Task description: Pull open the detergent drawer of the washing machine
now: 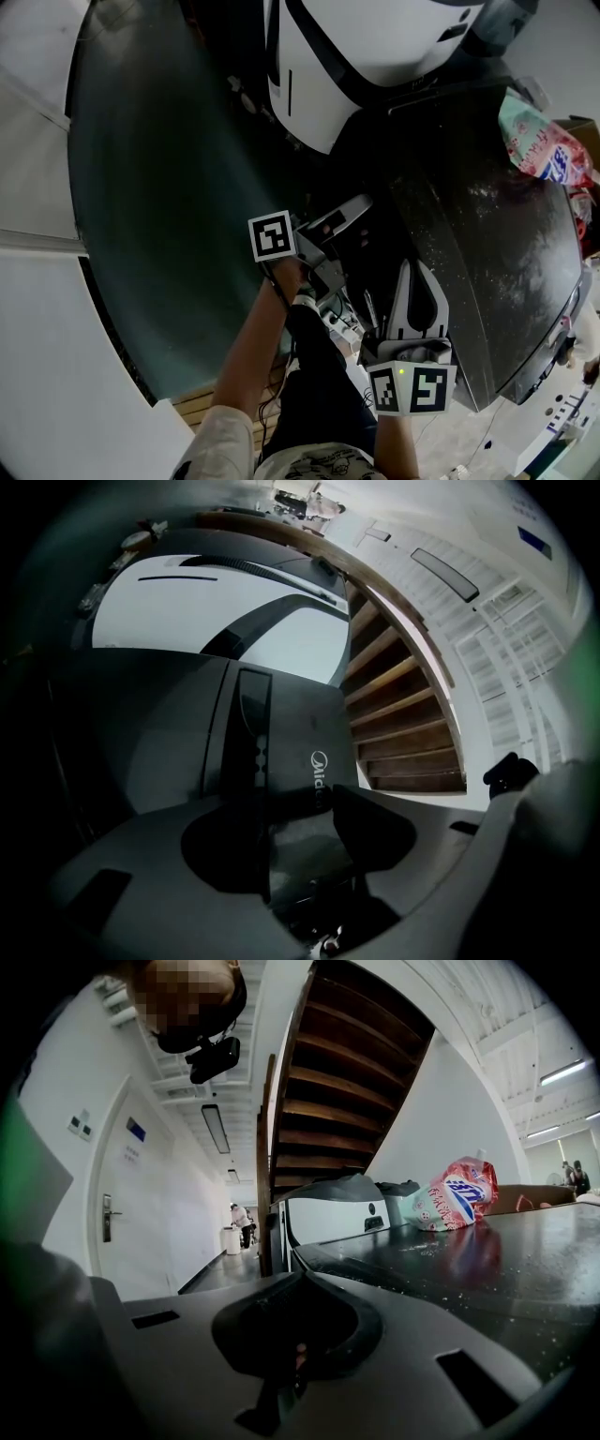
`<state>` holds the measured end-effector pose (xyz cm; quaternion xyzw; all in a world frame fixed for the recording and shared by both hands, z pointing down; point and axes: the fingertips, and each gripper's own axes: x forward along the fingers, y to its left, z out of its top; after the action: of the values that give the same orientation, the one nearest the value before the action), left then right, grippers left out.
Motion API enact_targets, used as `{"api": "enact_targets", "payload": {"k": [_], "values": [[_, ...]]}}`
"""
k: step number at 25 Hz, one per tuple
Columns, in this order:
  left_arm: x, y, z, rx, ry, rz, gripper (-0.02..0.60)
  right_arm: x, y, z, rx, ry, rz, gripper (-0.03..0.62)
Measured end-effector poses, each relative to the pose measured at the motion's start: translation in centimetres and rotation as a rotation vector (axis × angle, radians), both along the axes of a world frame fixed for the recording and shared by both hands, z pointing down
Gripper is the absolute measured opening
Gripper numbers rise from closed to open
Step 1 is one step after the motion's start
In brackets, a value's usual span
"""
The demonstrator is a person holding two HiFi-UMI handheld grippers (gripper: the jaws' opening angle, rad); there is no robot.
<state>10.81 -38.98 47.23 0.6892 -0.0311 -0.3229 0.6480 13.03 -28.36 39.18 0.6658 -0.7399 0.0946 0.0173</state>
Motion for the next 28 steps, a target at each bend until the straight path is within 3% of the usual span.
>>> {"api": "enact_targets", "payload": {"k": [10,28], "values": [[-0.3,0.1,0.7,0.016,0.065,-0.012,0.164,-0.2,-0.3,0.8,-0.010,0.005,-0.007,0.014],[-3.0,1.2,1.3,0.008,0.088,-0.018,0.146,0.0,-0.2,1.5,-0.022,-0.010,0.005,0.017]]}}
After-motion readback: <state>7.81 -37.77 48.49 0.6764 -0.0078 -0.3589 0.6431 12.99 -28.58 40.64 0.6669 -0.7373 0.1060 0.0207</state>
